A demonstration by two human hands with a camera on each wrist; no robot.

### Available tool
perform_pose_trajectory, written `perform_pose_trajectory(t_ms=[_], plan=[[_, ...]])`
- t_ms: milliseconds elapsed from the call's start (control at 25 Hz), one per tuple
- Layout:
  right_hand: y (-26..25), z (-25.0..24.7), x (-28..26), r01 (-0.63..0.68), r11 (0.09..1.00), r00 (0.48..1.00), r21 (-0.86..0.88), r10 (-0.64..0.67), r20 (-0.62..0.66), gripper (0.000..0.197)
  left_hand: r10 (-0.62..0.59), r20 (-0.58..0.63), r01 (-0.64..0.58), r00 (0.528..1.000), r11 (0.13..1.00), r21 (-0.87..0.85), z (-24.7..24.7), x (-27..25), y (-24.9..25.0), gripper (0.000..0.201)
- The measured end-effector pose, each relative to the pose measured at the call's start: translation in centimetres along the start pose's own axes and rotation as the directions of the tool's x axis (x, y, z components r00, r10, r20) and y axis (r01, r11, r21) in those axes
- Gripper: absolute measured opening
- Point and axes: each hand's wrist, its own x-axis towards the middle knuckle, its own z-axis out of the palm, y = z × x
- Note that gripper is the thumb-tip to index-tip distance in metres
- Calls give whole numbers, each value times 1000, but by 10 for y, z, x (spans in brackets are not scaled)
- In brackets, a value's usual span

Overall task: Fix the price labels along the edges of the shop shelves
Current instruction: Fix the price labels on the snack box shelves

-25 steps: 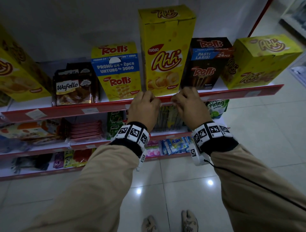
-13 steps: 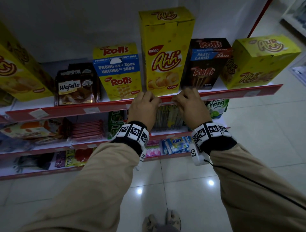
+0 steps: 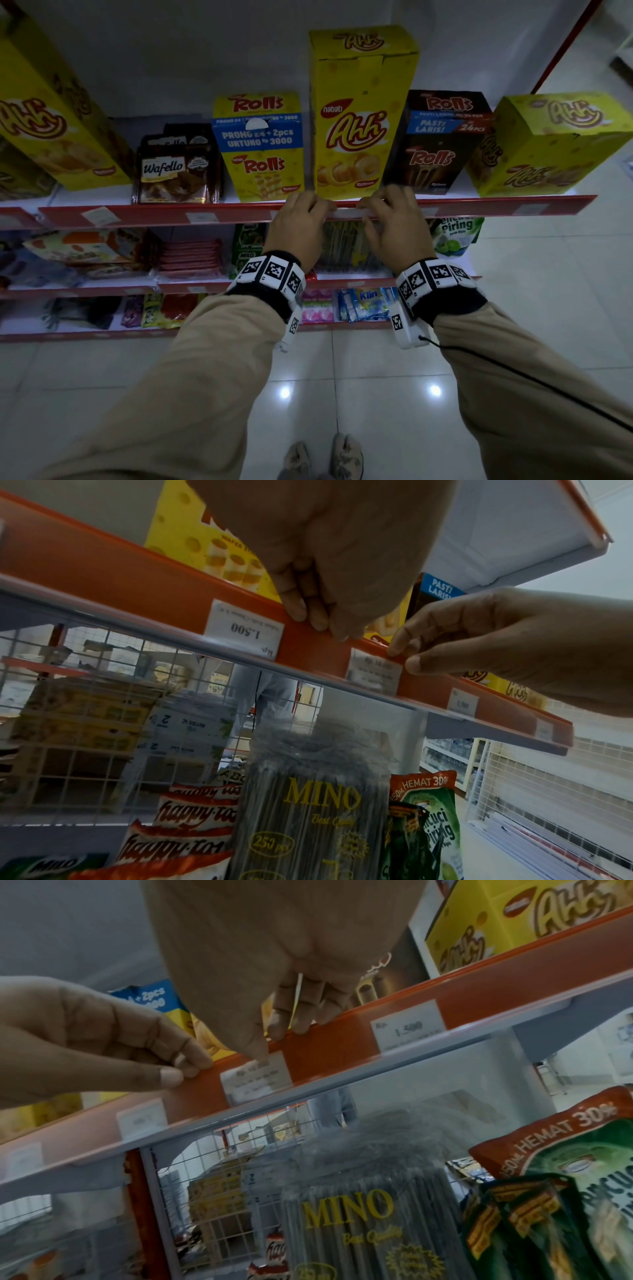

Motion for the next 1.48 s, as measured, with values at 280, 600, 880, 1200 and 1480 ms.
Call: perform_pose_trajectory(t_ms=[280,600,880,1200,1480], plan=[[-36,9,10,12,1000,999,-14,-12,30,28,78,57,-79,995,997,22,-13,-7,-15,36],[-66,30,10,-182,983,982,-39,180,-53,25,79,38,-85,996,973,214,-24,-48,-71,61],[-84,38,16,-150,987,986,-56,144,-87,22,4,24,-9,1000,979,203,-26,-38,-72,46],[-101,54,17,-16,1000,992,-18,14,-123,19,124,29,-125,992,992,35,-34,-42,-90,45],[-106,55,18,-35,998,987,-57,25,-157,20,104,66,-107,992,994,34,-34,-37,-89,45]])
